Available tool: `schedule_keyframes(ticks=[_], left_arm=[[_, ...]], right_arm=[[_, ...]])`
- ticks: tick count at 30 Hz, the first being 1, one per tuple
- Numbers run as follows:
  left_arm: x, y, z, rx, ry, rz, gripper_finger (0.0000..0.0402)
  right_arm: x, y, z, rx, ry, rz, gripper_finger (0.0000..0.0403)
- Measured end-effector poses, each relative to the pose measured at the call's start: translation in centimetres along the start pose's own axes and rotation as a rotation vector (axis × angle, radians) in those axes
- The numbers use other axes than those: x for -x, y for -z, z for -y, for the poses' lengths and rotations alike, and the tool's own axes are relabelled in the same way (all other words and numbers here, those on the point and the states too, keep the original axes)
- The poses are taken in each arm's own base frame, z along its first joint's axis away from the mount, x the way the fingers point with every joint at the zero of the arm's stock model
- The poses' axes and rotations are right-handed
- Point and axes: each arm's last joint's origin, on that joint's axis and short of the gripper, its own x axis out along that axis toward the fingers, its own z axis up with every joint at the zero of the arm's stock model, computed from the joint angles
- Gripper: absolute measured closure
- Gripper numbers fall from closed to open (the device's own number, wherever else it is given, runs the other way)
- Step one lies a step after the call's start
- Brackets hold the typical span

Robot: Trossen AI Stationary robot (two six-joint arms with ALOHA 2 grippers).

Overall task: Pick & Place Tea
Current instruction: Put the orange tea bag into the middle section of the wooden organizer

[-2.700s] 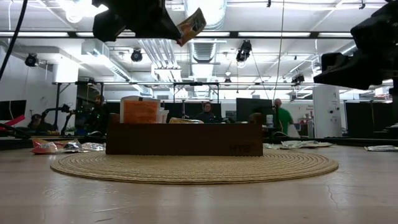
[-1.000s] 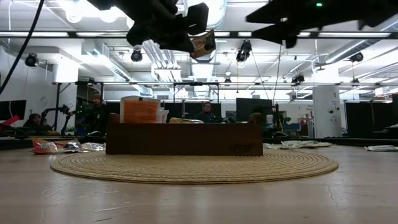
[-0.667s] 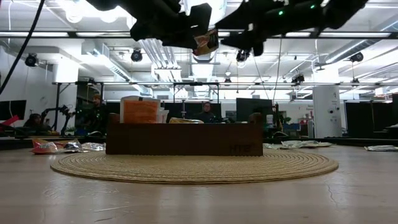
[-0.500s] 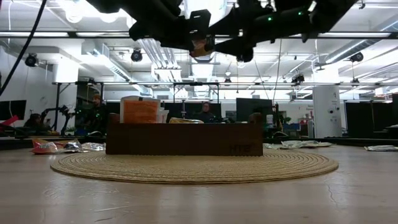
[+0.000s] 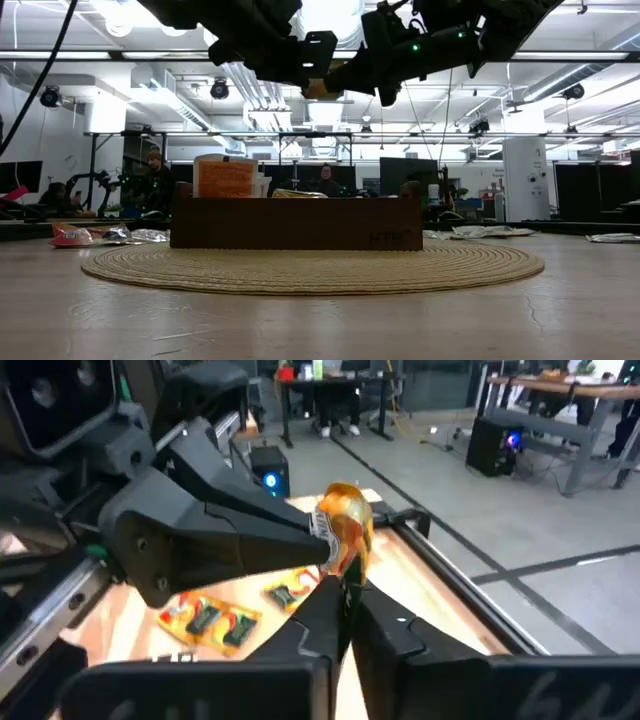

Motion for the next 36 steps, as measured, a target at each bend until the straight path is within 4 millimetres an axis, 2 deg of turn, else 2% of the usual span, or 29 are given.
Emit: schedule_keyframes(ticks=[4,7,13,18,22,28,32,36], left_arm=[[-0.2,0.5,0.0,-0.059,0.053,-0.034,0.0393],[-0.6,0.7,-0.1,-0.087,0.115,-0.054,0.0369],[-0.6,0.8,-0.3,-0.133,0.148,-0.07,0.0286],[0.4,-0.1,-1.7,-0.07,0.122,-0.096,0.0214],[2.5,-0.7,-4.1,0.003,0.07,-0.155,0.0191],[7.7,-1.7,-8.0,0.072,-0.03,-0.102,0.0194],[11.3,-2.1,-9.2,0.129,-0.031,0.019,0.0199],[13.6,-0.8,-9.3,0.098,0.024,0.073,0.02]], right_arm=[[0.0,-0.2,0.1,0.035,0.001,-0.053,0.0394],[-0.1,-0.7,0.0,0.055,0.004,-0.085,0.0394],[0.0,-1.0,0.0,0.095,0.001,-0.131,0.0394],[0.9,-2.4,0.4,0.14,0.011,-0.182,0.0394],[1.6,-3.9,0.7,0.178,-0.011,-0.307,0.0394],[1.3,-5.0,0.3,0.174,-0.166,-0.572,0.0395],[0.3,-5.1,-0.7,0.193,-0.24,-0.655,0.0395],[-1.1,-4.6,-1.9,0.225,-0.289,-0.723,0.0395]])
